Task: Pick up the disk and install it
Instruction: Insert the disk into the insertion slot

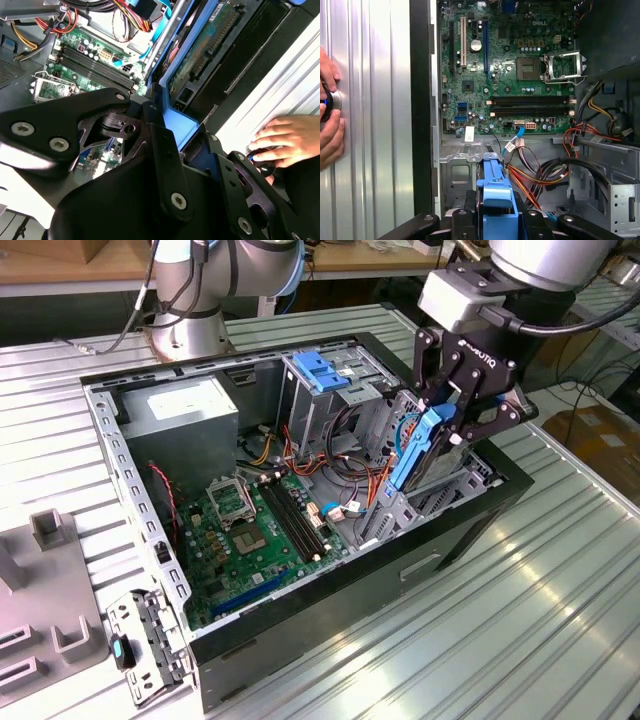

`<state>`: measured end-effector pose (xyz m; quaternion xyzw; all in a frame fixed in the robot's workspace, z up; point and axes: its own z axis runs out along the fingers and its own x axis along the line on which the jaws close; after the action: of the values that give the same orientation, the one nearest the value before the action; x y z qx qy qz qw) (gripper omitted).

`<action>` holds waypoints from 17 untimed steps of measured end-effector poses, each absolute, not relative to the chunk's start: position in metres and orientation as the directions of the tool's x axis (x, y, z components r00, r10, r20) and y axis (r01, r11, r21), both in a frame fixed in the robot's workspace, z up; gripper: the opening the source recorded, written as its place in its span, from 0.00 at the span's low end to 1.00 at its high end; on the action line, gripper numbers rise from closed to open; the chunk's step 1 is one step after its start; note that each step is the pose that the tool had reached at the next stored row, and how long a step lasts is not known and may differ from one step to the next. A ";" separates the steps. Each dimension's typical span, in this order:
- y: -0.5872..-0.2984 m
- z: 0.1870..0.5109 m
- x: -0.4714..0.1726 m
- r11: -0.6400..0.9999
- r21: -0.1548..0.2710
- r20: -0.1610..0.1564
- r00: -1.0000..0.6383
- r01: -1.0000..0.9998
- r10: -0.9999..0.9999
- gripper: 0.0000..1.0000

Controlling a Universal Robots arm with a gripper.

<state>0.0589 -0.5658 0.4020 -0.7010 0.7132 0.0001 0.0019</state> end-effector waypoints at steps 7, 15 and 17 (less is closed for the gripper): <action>-0.566 0.390 0.059 0.017 -0.002 -0.003 -0.017 -1.000 -1.000 0.37; -0.566 0.376 0.059 0.017 -0.001 -0.003 -0.017 -1.000 -1.000 0.37; -0.566 0.374 0.059 0.017 -0.001 -0.003 -0.017 -1.000 -1.000 0.37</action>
<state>0.0589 -0.5659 0.3742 -0.7010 0.7132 0.0007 0.0012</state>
